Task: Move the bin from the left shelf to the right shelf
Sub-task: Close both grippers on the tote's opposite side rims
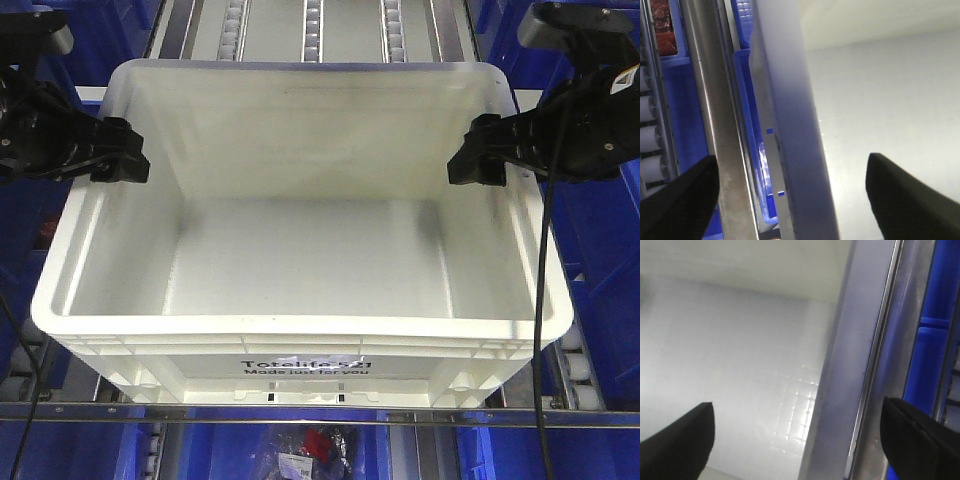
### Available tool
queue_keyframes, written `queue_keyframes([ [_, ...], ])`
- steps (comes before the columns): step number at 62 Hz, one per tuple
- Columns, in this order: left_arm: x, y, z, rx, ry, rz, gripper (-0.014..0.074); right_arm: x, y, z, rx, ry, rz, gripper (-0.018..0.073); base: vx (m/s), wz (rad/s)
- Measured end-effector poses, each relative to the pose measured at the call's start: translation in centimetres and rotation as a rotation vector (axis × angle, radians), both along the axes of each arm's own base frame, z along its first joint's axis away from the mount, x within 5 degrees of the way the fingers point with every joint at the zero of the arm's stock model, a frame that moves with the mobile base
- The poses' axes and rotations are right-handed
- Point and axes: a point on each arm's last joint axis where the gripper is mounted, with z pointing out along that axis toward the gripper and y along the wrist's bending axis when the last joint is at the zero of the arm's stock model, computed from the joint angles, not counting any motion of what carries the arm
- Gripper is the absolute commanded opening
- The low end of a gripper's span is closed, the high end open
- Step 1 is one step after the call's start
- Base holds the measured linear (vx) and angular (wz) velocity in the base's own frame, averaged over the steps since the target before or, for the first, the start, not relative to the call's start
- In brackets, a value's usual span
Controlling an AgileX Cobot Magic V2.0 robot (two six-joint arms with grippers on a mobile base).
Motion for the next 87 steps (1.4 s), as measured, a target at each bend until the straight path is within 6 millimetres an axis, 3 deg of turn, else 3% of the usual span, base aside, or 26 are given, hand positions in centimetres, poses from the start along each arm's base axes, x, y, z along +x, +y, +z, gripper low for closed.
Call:
queue_keyframes([
  [46, 1.1, -0.2, -1.3, 0.009, 0.017, -0.009, 0.0574, 1.9, 0.3, -2.8, -0.028, 0.087, 0.006, 0.0603, 0.00, 0.00],
  [79, 1.2, -0.3, -1.4, 0.007, 0.024, -0.009, 0.0573, 1.9, 0.3, -2.9, -0.030, 0.085, 0.008, 0.0592, 0.00, 0.00],
  [87, 1.2, -0.3, -1.4, 0.006, 0.025, -0.008, 0.0525, 1.9, 0.3, -2.9, -0.030, 0.085, 0.008, 0.0550, 0.00, 0.00],
])
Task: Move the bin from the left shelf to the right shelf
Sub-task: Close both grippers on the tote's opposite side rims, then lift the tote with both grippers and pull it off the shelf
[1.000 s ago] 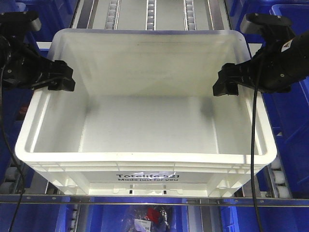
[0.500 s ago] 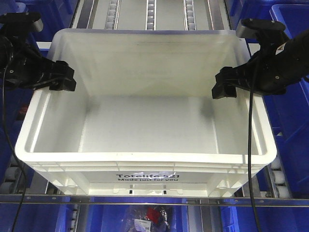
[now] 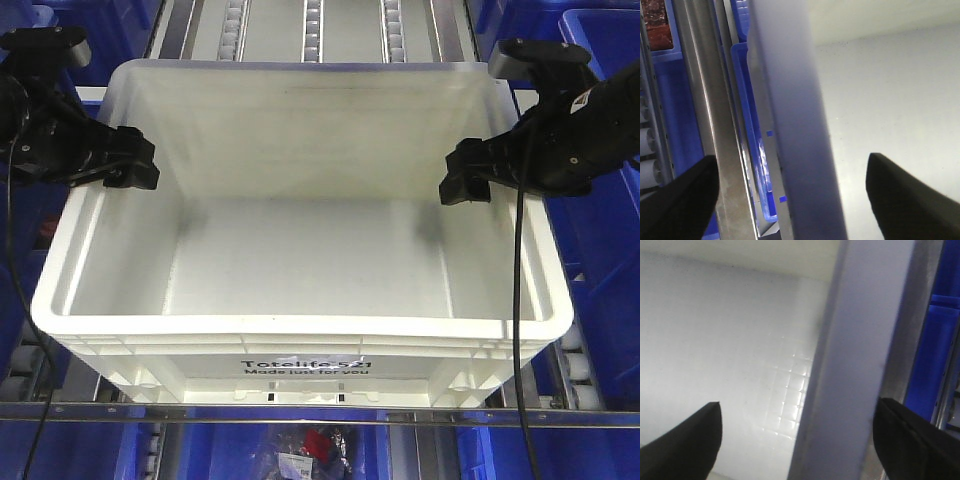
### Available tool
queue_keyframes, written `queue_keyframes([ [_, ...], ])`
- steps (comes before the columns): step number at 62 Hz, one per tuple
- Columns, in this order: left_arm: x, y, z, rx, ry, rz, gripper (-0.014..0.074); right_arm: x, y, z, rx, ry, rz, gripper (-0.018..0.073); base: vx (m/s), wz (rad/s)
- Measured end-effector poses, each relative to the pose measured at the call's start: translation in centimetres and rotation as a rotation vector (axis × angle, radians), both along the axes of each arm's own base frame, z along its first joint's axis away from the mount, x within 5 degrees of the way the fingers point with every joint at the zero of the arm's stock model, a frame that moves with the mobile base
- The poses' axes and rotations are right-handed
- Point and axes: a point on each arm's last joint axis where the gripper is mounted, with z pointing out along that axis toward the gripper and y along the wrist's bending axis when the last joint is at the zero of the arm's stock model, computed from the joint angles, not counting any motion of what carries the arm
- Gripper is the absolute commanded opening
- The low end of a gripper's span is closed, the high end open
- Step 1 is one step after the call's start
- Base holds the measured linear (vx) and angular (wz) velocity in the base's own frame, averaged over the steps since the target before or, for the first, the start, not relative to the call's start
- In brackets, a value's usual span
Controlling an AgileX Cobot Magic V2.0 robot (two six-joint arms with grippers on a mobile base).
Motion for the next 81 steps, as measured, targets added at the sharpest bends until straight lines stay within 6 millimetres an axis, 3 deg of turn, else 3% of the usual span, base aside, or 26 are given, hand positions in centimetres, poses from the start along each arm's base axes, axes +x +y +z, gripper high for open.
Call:
queue_keyframes([
  [9, 0.0, -0.1, 0.0, -0.007, -0.004, -0.002, 0.0326, 0.0, 0.0, 0.0, 0.000, 0.000, 0.000, 0.0399, 0.00, 0.00],
  [19, 0.0, -0.1, -0.2, -0.009, 0.015, 0.002, -0.0008, 0.0, -0.1, 0.0, -0.018, -0.003, 0.007, 0.0098, 0.00, 0.00],
  [23, 0.1, -0.1, -0.1, -0.016, 0.010, 0.016, -0.0010, 0.0, -0.1, 0.0, -0.011, -0.002, 0.008, -0.0016, 0.00, 0.00],
  [55, -0.2, 0.1, 0.2, -0.007, -0.005, 0.014, -0.0009, -0.1, 0.0, 0.2, -0.005, -0.012, 0.012, -0.0006, 0.00, 0.00],
  [81, -1.7, 0.3, 2.2, -0.020, -0.059, 0.015, -0.0007, -1.7, -0.2, 2.1, 0.028, -0.048, -0.009, -0.0004, 0.00, 0.00],
])
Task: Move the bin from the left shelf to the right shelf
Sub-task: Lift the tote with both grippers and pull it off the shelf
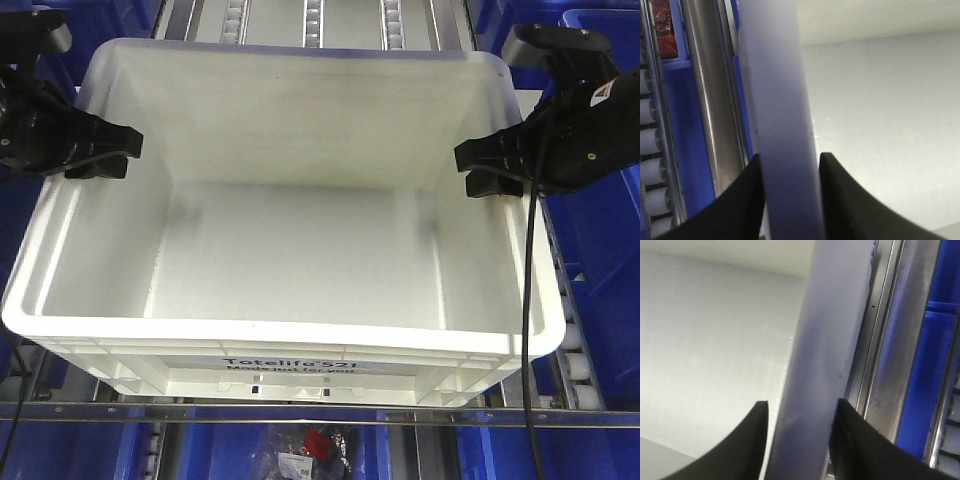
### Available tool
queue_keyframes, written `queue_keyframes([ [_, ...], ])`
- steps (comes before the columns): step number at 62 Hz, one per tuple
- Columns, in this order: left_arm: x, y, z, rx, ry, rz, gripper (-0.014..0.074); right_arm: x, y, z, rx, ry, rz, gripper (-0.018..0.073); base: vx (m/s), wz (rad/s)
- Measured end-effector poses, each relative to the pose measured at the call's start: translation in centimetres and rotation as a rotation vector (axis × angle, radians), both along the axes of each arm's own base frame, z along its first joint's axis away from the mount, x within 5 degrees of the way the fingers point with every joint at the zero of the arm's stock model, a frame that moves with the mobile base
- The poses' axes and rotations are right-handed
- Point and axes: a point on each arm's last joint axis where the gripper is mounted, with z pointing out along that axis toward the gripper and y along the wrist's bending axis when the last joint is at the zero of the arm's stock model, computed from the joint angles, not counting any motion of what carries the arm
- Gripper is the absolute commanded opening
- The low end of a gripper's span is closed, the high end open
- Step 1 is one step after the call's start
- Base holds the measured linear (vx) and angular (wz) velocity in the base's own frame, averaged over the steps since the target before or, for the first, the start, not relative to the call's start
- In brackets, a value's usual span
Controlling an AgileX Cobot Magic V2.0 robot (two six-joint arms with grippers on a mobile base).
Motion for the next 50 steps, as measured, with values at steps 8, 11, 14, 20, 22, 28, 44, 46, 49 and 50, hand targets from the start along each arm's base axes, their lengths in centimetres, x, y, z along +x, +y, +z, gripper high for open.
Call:
queue_keyframes([
  [8, -0.5, 0.1, 0.6, -0.005, -0.015, 0.000, -0.0008, -0.5, -0.1, 0.7, 0.008, -0.016, -0.002, -0.0004, 0.00, 0.00],
  [11, -0.7, 0.1, 0.8, -0.007, -0.022, 0.001, -0.0008, -0.8, -0.1, 0.9, 0.012, -0.023, -0.002, -0.0004, 0.00, 0.00],
  [14, -0.9, 0.1, 1.1, -0.009, -0.027, 0.001, -0.0008, -1.0, -0.2, 1.2, 0.014, -0.032, -0.002, -0.0004, 0.00, 0.00],
  [20, -1.2, 0.2, 1.5, -0.014, -0.038, 0.001, -0.0008, -1.4, -0.2, 1.7, 0.020, -0.045, -0.006, -0.0004, 0.00, 0.00],
  [22, -1.3, 0.2, 1.6, -0.016, -0.039, 0.000, -0.0008, -1.5, -0.2, 1.9, 0.022, -0.050, -0.007, -0.0004, 0.00, 0.00],
  [28, -1.6, 0.2, 1.8, -0.017, -0.041, 0.000, -0.0008, -1.8, -0.3, 2.2, 0.029, -0.059, -0.011, -0.0004, 0.00, 0.00],
  [44, -1.8, 0.2, 1.8, -0.020, -0.030, -0.003, -0.0008, -2.4, -0.4, 2.8, 0.040, -0.069, -0.018, -0.0004, 0.00, 0.00],
  [46, -1.8, 0.2, 1.8, -0.021, -0.028, -0.004, -0.0008, -2.4, -0.4, 2.8, 0.041, -0.069, -0.020, -0.0004, 0.00, 0.00],
  [49, -1.8, 0.2, 1.8, -0.021, -0.028, -0.005, -0.0008, -2.5, -0.4, 2.8, 0.041, -0.069, -0.019, -0.0004, 0.00, 0.00],
  [50, -1.8, 0.2, 1.8, -0.021, -0.028, -0.006, -0.0008, -2.6, -0.4, 2.9, 0.042, -0.070, -0.020, -0.0004, 0.00, 0.00],
])
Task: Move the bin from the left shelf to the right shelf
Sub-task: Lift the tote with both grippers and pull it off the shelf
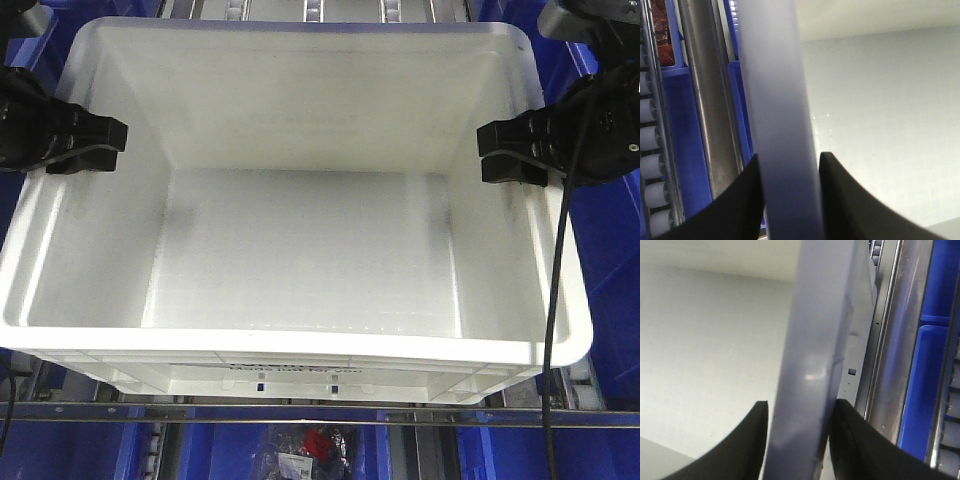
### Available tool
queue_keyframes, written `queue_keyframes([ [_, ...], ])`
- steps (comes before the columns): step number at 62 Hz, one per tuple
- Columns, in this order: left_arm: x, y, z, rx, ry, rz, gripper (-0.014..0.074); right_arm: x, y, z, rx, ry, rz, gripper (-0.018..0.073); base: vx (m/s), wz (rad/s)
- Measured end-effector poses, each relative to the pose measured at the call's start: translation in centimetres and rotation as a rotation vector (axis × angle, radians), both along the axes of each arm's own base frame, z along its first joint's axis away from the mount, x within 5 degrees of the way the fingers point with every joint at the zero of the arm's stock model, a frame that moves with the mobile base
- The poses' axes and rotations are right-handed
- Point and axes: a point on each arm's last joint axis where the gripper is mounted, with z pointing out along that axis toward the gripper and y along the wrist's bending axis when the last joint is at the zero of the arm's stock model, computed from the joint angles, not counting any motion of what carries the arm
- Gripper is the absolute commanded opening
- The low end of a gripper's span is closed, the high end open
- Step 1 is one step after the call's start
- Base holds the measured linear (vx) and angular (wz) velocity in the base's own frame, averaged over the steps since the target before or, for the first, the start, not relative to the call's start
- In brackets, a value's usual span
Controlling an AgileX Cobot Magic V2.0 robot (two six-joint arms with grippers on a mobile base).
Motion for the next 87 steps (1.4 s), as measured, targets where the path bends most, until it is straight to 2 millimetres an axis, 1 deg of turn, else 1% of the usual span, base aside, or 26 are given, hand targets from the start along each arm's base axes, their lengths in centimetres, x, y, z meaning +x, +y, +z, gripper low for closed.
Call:
queue_keyframes([
  [87, -0.06, -0.11, -0.02, 0.003, 0.004, -0.006, -0.0008, -0.09, -0.05, 0.10, -0.002, -0.004, -0.001, -0.0004, 0.00, 0.00],
])
